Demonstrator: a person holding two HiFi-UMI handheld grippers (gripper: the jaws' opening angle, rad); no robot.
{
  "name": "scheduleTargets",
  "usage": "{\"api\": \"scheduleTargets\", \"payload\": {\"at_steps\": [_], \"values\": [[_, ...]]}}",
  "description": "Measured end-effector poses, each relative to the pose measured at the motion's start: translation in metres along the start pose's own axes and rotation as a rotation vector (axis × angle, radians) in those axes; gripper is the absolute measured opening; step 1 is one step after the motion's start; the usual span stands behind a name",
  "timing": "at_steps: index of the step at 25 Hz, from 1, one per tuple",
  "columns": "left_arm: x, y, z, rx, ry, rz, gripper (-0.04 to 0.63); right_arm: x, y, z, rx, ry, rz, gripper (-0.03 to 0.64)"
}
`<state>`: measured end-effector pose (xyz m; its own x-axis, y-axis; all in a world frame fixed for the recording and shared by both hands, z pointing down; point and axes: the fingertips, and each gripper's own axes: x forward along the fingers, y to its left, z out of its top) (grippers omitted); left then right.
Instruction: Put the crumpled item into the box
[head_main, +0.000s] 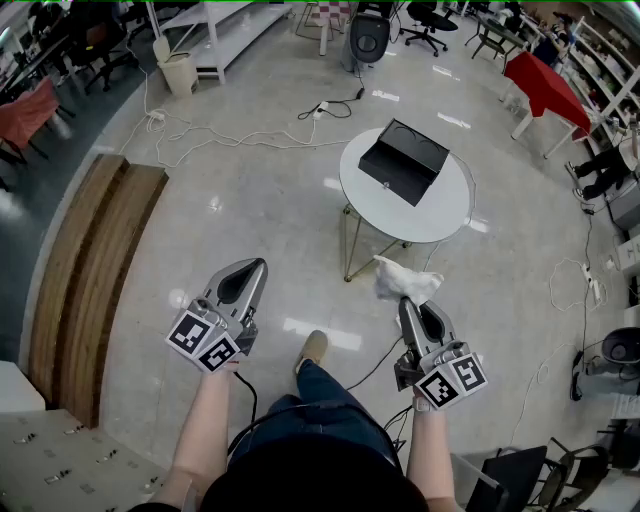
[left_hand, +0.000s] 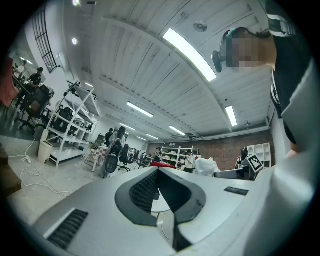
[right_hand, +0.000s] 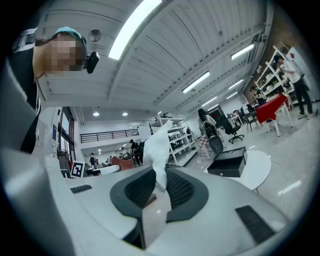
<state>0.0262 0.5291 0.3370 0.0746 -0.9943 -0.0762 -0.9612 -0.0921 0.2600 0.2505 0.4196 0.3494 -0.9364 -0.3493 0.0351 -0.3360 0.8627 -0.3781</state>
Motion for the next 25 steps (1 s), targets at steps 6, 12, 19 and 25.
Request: {"api": "scheduleTargets", "payload": {"at_steps": [6, 12, 19, 25], "values": [[0.078, 0.040, 0.011, 0.023, 0.001, -0.037, -0.002, 0.067, -0.047, 0.012, 0.021, -0.005, 0.002, 0.057], [0.128, 0.075, 0.026, 0.024, 0.021, -0.048, -0.002, 0.116, -0.076, 0.033, 0.006, 0.002, -0.013, 0.057], [0.195, 0.086, 0.022, 0.032, 0.049, -0.101, -0.002, 0.132, -0.125, 0.037, -0.014, 0.028, -0.059, 0.057], [0.252, 0.090, 0.015, 0.009, 0.045, -0.152, -0.002, 0.138, -0.166, 0.050, -0.006, 0.024, -0.127, 0.057]]}}
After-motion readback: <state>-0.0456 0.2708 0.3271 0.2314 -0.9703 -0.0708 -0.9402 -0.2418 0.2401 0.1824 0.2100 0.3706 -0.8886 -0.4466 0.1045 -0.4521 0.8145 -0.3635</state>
